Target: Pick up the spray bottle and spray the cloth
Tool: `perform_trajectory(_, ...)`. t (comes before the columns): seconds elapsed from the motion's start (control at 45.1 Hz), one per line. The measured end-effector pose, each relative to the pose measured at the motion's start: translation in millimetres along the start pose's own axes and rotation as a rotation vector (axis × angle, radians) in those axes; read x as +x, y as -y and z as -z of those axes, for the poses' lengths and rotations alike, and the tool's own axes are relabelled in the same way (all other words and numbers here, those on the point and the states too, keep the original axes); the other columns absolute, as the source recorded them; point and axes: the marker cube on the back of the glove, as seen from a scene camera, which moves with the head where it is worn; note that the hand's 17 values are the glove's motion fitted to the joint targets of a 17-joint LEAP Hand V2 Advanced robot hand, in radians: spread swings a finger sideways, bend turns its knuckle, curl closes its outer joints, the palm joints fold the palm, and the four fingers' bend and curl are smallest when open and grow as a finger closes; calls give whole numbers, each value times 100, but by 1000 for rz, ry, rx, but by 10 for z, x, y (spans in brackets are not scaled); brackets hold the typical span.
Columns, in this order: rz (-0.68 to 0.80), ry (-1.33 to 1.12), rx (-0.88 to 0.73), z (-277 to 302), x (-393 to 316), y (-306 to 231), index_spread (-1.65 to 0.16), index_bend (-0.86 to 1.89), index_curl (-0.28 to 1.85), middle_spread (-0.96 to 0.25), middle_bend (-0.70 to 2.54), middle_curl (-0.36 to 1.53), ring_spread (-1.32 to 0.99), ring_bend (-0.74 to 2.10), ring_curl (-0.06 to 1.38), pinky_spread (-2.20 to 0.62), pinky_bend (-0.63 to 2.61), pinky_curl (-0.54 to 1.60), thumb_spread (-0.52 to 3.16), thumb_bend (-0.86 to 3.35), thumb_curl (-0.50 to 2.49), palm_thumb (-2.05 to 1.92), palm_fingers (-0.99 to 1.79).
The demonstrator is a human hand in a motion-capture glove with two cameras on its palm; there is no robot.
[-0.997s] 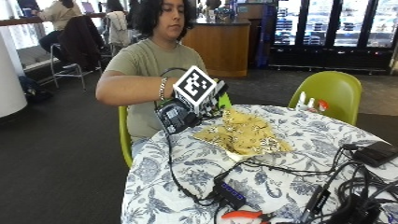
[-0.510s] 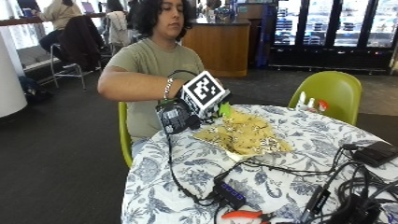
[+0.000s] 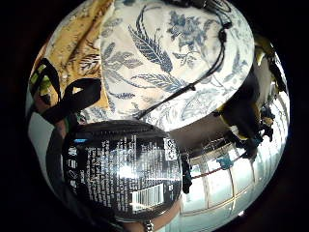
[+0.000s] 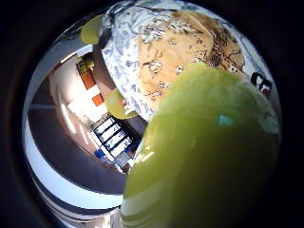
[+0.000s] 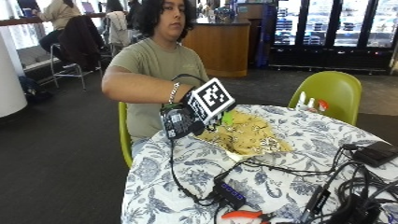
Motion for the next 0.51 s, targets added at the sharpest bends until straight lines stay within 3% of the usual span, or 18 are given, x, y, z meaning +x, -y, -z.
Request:
perform_trajectory(0.177, 52, 85, -25, -98, -80, 170, -22, 29, 58, -11, 67, 55, -16, 66, 47, -19, 37, 40, 55, -3, 72, 106, 133)
perform_trajectory(0.51, 630, 432, 432, 581, -1647, -441, -22, 28, 60, -11, 66, 55, -16, 66, 48, -18, 37, 40, 54, -3, 74, 106, 132)
